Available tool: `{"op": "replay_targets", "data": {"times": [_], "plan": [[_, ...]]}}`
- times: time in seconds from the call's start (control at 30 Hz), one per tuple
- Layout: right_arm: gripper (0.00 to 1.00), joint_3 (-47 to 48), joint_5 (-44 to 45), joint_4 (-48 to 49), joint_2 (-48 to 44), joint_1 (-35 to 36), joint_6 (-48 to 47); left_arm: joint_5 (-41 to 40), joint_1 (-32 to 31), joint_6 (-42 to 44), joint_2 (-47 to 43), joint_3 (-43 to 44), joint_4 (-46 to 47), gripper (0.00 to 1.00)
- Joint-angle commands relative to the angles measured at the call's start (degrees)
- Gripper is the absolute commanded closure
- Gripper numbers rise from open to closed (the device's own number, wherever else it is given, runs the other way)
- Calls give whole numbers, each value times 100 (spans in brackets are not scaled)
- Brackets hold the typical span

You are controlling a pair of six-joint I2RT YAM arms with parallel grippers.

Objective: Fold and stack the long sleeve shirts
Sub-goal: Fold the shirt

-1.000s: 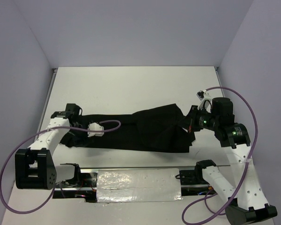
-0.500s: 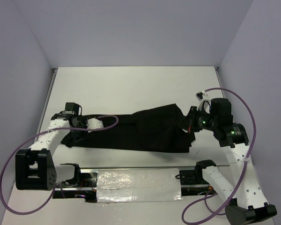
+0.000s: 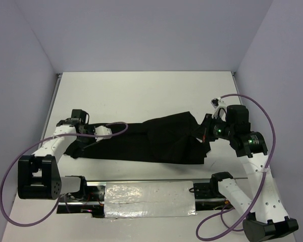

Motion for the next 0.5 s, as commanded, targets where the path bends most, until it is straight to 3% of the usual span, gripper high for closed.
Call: {"op": "replay_targets", "data": {"times": [0.0, 0.23, 0.3, 0.47], "plan": [[100, 218, 180, 364, 195, -39, 108, 512, -14, -417, 114, 692, -129, 100], [100, 1325, 365, 741, 1153, -276, 144, 1223, 590, -795, 878, 2177, -401, 100], [100, 2104, 234, 1179, 1957, -573, 136, 1609, 915, -1110, 1595, 3184, -410, 100], [100, 3046, 49, 1681, 2910, -716, 232, 1980, 1163, -1463, 2388, 4233, -130, 100]]}}
